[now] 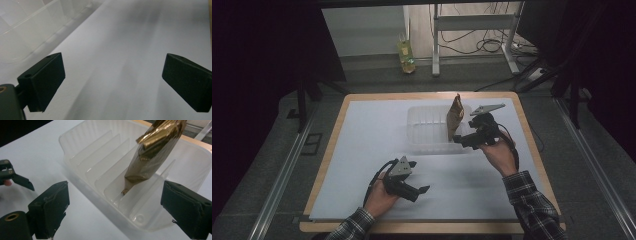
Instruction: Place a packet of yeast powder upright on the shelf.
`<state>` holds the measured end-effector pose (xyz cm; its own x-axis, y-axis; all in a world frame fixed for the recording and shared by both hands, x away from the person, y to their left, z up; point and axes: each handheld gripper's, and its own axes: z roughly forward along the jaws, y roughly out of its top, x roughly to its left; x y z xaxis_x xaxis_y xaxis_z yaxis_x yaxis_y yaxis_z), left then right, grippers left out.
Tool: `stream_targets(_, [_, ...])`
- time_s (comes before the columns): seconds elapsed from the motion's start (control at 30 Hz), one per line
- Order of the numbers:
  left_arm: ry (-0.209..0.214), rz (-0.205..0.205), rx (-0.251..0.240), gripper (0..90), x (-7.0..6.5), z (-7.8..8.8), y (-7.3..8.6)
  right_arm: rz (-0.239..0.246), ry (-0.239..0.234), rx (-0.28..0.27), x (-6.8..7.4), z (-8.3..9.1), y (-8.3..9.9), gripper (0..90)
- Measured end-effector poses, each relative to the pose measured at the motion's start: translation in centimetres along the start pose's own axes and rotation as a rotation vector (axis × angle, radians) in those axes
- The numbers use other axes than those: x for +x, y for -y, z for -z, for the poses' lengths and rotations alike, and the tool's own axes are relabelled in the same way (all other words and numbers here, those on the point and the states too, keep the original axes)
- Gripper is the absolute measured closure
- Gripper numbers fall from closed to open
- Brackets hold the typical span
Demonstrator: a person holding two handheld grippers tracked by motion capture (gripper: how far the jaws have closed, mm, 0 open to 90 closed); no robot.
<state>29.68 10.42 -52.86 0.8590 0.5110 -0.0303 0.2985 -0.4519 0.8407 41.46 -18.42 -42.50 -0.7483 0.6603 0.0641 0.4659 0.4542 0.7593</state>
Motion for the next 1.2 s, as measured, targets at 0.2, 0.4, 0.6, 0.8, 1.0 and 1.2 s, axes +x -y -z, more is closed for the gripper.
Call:
stream_targets(0.2, [0.0,-0.003,-0.002,4.5,0.0,0.0,0.0,0.018,-0.005,0.005,0.3,0.3,1.2,7.4])
stream_targets(0.4, [0.001,-0.009,0.001,4.3,0.0,0.0,0.0,0.024,-0.011,-0.001,0.5,0.4,2.5,6.3])
stream_targets(0.6, [0.003,-0.006,-0.003,4.3,0.0,0.0,0.0,0.036,-0.023,0.01,0.7,0.3,3.5,4.3])
stream_targets(0.8, [-0.001,-0.008,-0.006,4.1,0.0,0.1,0.0,0.035,-0.028,0.013,0.8,0.4,4.0,2.3])
stream_targets(1.0, [-0.007,-0.003,-0.009,4.1,0.1,0.3,0.1,0.037,-0.028,0.022,0.9,0.6,4.9,0.4])
stream_targets(1.2, [-0.013,-0.001,-0.01,3.8,0.1,0.4,0.1,0.035,-0.037,0.025,1.0,1.2,5.6,0.0])
